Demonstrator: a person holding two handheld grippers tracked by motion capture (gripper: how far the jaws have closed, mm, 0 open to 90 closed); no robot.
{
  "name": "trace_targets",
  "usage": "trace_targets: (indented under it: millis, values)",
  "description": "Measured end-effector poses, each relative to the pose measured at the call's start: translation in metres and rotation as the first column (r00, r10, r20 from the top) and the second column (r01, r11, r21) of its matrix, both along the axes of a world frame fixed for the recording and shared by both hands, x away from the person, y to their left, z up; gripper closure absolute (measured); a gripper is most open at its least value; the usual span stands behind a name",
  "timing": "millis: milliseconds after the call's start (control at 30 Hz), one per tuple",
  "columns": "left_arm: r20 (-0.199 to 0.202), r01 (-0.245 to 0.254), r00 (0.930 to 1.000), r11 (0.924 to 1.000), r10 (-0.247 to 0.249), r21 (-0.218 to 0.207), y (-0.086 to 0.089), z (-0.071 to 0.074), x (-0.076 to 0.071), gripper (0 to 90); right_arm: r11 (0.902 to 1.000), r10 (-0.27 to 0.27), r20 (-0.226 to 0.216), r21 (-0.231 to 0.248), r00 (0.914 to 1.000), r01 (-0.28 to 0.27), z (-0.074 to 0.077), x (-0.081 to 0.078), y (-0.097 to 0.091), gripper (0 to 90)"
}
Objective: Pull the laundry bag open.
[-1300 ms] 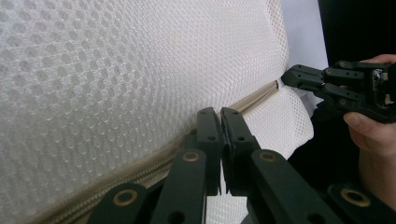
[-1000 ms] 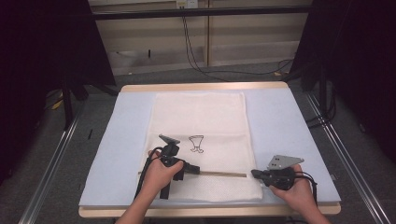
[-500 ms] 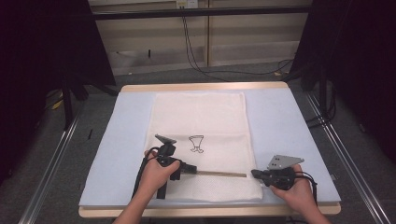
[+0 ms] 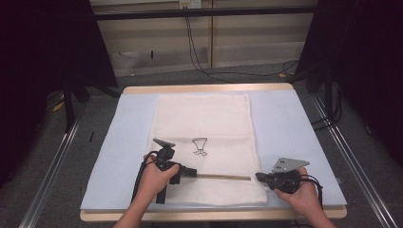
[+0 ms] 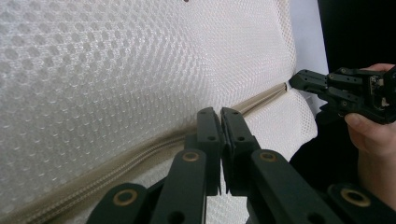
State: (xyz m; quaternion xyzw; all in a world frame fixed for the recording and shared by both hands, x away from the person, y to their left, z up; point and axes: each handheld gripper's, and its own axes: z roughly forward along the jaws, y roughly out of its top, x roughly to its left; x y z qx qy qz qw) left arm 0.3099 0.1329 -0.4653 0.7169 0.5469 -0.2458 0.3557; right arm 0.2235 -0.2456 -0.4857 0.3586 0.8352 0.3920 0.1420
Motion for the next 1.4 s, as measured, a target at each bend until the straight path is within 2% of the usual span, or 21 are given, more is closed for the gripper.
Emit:
trace_targets:
  millis: [33,67,133,200,267,467,567,667,1400]
  values:
    - [-0.001,-0.007,1.0000,1.0000,0.007,-0.002,0.000,0.000,0.000,87.4,1.0000,0.000,0.000,0.000,1.0000,0.000,0.000,0.000,0.000,90.0]
    - [0.008,-0.004,1.0000,0.9999,0.004,0.016,0.002,-0.001,0.001,87.4,1.0000,0.000,0.000,0.000,1.0000,0.000,0.000,0.000,0.000,90.0]
    - [-0.003,-0.012,0.9999,0.9998,0.012,0.015,0.003,-0.001,0.001,87.4,1.0000,0.001,0.000,-0.001,1.0000,-0.001,0.000,0.000,0.000,90.0]
    - [-0.013,-0.014,0.9998,0.9999,0.014,-0.003,0.005,0.000,0.001,87.4,1.0000,0.000,0.000,-0.001,1.0000,0.000,0.000,0.000,0.000,90.0]
    - [0.003,-0.011,0.9999,0.9998,0.011,0.014,0.007,0.000,0.001,87.4,1.0000,0.000,-0.001,0.001,1.0000,0.000,0.000,0.000,0.000,90.0]
    - [-0.002,-0.009,1.0000,1.0000,0.009,-0.003,0.008,0.000,0.000,87.4,1.0000,0.000,0.000,0.000,1.0000,0.000,0.000,0.000,0.000,90.0]
    - [0.005,-0.016,0.9999,0.9998,0.016,0.015,0.012,0.001,0.001,87.4,1.0000,0.002,-0.002,0.005,1.0000,-0.002,0.000,0.000,0.000,90.0]
    - [-0.010,-0.027,0.9996,0.9996,0.027,0.008,0.017,0.002,0.001,87.4,1.0000,0.003,0.000,0.007,1.0000,-0.003,0.000,0.001,-0.001,90.0]
    - [-0.008,-0.024,0.9997,0.9997,0.024,0.007,0.022,0.001,0.001,87.4,1.0000,0.003,0.000,0.008,1.0000,-0.003,0.000,0.001,-0.001,90.0]
